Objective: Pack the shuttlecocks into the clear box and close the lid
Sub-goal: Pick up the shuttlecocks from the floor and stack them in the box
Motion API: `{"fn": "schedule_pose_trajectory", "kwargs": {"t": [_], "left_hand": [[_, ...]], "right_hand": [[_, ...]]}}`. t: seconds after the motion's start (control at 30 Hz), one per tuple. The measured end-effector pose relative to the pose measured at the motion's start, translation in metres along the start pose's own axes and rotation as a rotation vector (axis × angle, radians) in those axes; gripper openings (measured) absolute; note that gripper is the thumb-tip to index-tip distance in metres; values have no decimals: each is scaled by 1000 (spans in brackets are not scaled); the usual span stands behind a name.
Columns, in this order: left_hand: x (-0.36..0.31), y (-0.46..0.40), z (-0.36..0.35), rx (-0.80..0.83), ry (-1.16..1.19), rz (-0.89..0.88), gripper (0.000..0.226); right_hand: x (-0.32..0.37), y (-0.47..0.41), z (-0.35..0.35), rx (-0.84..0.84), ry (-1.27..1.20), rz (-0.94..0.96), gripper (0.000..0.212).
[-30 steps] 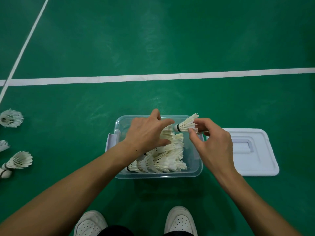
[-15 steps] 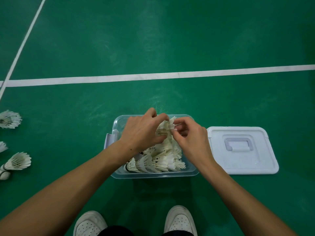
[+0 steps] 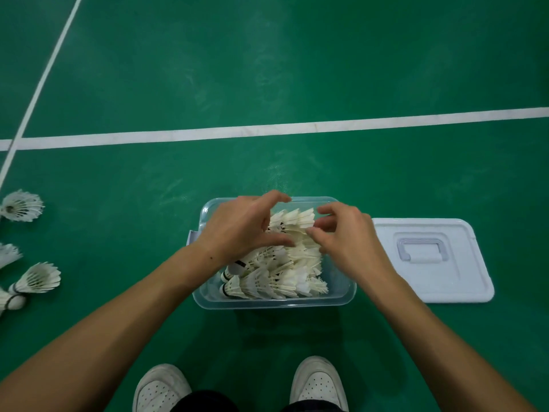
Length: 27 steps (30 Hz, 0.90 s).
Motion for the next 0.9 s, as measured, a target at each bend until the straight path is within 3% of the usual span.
{"fn": "schedule_pose_trajectory", "kwargs": {"t": [0.17,0.3,0.4,0.73,0.83,0.9], "left_hand": [[-8,-8,24,-42,305,-95,84],[-30,-22,31,-56,405,-170,83],[-37,-33,34,-91,501,-169,78],[-41,-30,20,-114,540,-186,67],[-25,-23,10,-139,437,-125,67],[-18,-18,-1,-165,239,-107,68]], "right_hand": [[9,1,45,-34,-106,127,29],[38,4,47,178,-356,270,37],[47,7,39,230,-422,307,44],[22,16,28,11,-259,309,20],[2,19,37,-107,-200,249,19],[-9,21,43,-181,-170,203,18]]}}
Point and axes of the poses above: each hand's wrist, its own y-axis away from the middle knuckle, its own z-axis out of the back of the hand, x = y × z, the point moved 5 cm from there along -y, towards the middle knuckle, and after that the axes turned 9 degrees about z, right-handed, at the moved point
